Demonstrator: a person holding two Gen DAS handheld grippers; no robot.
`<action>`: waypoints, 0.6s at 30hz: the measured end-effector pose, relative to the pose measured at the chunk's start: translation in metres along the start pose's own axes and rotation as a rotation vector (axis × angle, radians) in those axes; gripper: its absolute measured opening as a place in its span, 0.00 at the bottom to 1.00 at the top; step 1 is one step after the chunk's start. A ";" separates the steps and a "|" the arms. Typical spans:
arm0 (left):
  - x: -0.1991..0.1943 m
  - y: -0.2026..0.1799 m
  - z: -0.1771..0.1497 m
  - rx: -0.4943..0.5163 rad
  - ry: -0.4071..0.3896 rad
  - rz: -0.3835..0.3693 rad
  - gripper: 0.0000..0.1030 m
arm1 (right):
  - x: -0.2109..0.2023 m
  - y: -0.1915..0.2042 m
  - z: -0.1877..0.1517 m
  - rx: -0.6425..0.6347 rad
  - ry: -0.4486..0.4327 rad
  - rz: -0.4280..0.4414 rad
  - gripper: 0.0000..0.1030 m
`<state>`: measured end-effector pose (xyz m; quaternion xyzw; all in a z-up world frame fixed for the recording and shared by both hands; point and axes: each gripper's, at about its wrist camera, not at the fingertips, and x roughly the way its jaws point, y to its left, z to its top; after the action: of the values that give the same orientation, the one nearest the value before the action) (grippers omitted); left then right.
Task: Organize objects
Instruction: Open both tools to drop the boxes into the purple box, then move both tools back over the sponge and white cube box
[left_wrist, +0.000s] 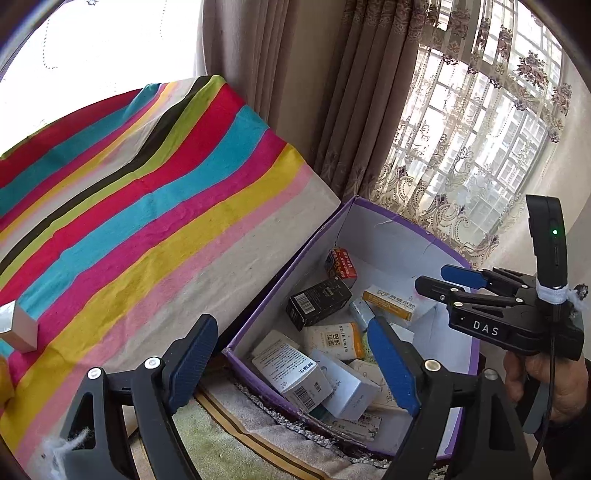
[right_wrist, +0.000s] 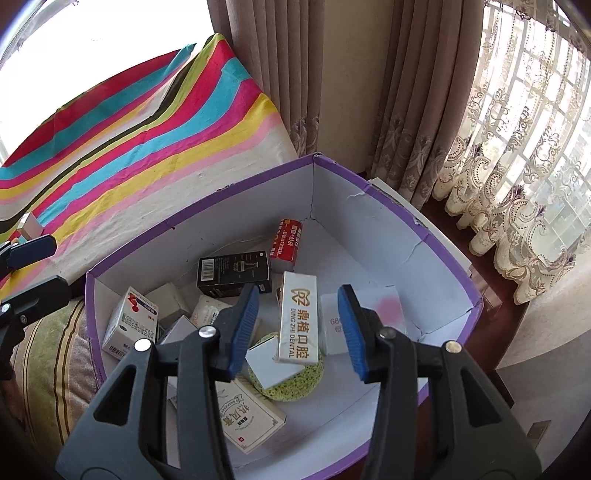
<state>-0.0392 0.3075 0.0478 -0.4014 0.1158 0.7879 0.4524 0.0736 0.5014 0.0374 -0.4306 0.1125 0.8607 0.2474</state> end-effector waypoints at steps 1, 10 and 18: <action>-0.001 0.003 -0.001 -0.010 -0.001 0.003 0.82 | 0.000 0.000 0.000 0.003 -0.001 0.012 0.50; -0.016 0.026 -0.010 -0.086 -0.027 0.025 0.82 | -0.007 0.012 0.002 -0.005 -0.008 0.053 0.63; -0.032 0.055 -0.024 -0.152 -0.038 0.062 0.82 | -0.009 0.036 -0.001 -0.040 0.009 0.090 0.66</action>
<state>-0.0619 0.2435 0.0458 -0.4157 0.0593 0.8157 0.3980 0.0602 0.4674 0.0432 -0.4337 0.1155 0.8711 0.1993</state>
